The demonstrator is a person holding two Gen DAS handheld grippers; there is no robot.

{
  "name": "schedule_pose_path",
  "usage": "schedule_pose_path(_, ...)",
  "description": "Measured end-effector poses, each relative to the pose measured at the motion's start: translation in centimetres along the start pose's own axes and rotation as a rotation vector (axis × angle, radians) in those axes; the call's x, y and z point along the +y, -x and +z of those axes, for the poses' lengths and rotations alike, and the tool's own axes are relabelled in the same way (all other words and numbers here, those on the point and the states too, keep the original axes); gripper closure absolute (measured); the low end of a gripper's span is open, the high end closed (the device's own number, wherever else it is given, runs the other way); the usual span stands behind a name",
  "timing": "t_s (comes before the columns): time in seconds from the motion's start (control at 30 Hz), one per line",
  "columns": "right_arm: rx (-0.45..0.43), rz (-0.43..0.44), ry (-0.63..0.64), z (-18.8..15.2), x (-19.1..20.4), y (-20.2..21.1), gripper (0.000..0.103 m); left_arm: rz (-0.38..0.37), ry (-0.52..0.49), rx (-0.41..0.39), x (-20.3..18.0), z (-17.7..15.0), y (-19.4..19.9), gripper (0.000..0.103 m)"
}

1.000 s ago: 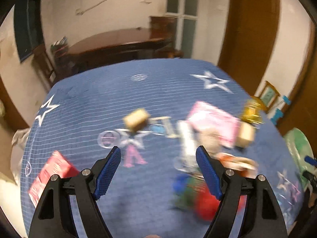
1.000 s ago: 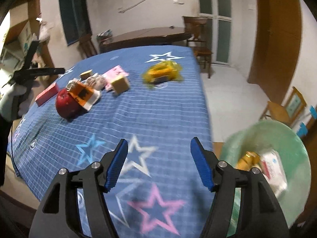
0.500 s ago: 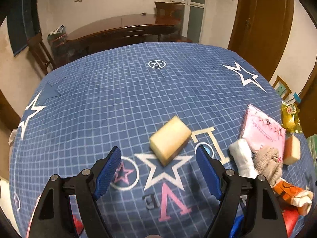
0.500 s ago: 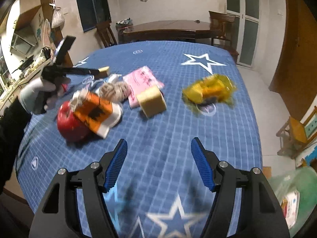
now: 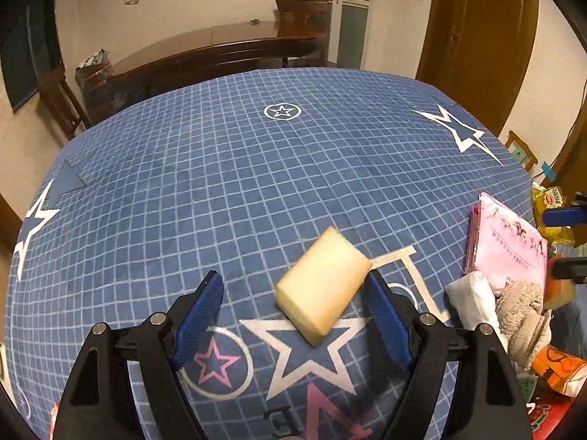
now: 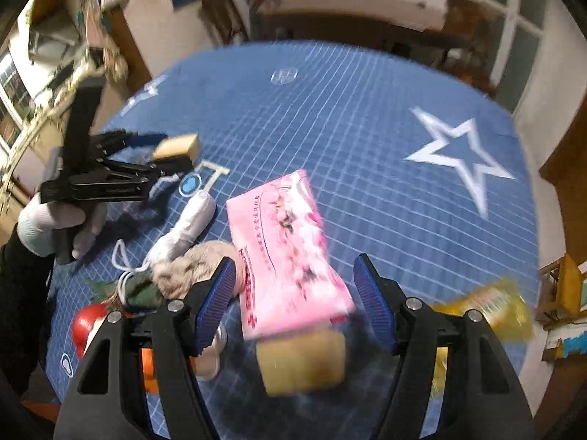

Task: Collect trash
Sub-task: 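Grasp the yellow sponge with the left gripper while the right grasps the pink tissue pack, then carry the sponge and pink tissue pack in both grippers over the green bin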

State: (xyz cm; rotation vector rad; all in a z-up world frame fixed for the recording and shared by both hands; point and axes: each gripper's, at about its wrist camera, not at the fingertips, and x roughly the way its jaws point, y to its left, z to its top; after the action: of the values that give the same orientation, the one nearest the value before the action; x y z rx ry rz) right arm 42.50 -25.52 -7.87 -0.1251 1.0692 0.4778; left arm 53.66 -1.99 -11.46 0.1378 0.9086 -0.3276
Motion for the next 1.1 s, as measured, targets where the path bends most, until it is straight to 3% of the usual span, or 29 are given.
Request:
schedule_pose_path(0.13,0.093,0.000,0.005,1.5,0.0,-2.3,0.039,-0.011,-0.012,-0.002,-0.5,0.4,-0.8,0.023)
schedule_pose_path(0.3,0.130,-0.018,-0.004,1.6,0.0,-4.2,0.038,-0.017,-0.016,-0.012,-1.0,0.7,-1.2,0.031)
schedule_pose_path(0.43,0.094,-0.033,0.016,1.0,1.0,-3.6,0.057,-0.045,-0.022,-0.030,-1.7,0.7,-1.1,0.062)
schedule_pose_path(0.57,0.029,-0.100,0.066,-0.2,2.7,-2.1,0.081,-0.010,-0.041,-0.041,-2.8,0.1,-0.8,0.069)
schedule_pose_path(0.63,-0.022,-0.107,0.070,-0.7,3.2,-0.8,0.087,-0.001,-0.025,-0.043,-3.1,-0.3,-0.5,0.069)
schedule_pose_path(0.87,-0.210,-0.129,0.069,-1.9,4.8,4.6,0.092,0.031,0.018,-0.136,-3.4,-2.6,5.1,0.070)
schedule_pose_path(1.1,-0.419,-0.172,0.018,-5.3,7.5,9.7,0.092,0.080,0.034,-0.349,-7.1,-6.1,15.6,0.070)
